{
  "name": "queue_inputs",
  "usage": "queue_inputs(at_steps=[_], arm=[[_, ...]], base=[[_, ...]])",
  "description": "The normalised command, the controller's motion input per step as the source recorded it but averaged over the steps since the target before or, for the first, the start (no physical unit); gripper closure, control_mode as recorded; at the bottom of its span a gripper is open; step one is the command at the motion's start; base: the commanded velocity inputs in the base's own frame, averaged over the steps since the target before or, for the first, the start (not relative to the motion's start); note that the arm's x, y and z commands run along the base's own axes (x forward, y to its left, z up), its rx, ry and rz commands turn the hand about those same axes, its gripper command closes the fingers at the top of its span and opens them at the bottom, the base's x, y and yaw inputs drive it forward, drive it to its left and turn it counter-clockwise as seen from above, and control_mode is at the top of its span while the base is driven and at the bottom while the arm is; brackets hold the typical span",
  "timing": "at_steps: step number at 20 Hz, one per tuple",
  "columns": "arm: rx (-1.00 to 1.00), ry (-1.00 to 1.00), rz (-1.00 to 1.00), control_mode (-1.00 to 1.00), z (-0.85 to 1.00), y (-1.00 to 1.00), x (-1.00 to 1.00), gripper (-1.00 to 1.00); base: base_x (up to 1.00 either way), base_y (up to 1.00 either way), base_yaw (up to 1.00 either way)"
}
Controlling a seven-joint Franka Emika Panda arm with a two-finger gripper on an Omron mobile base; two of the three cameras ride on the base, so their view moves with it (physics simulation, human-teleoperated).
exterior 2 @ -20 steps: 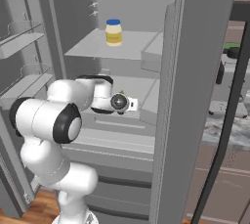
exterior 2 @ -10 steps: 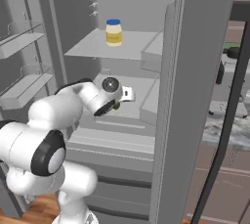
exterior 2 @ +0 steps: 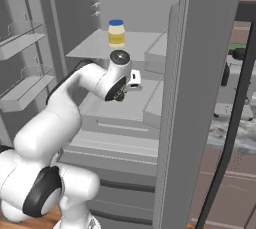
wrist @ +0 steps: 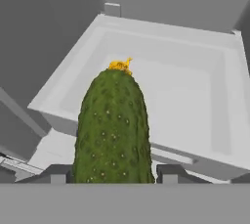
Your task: Pick cucumber from the fridge and place it on the plate on the counter.
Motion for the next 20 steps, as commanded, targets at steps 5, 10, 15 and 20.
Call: queue_inputs(at_steps=[5, 10, 15, 20], arm=[[-0.14, 0.0, 0.0, -1.0, 0.02, 0.27, -0.87, 1.0], [-0.11, 0.0, 0.0, -1.0, 0.04, 0.08, -0.61, 1.0], [-0.03, 0.0, 0.0, -1.0, -0.04, 0.0, -0.47, 1.0], [0.0, 0.0, 0.04, -1.0, -0.11, 0.0, -0.16, 1.0]], base=[[0.0, 0.0, 0.0], [0.0, 0.0, 0.0], [0.0, 0.0, 0.0], [0.0, 0.0, 0.0]])
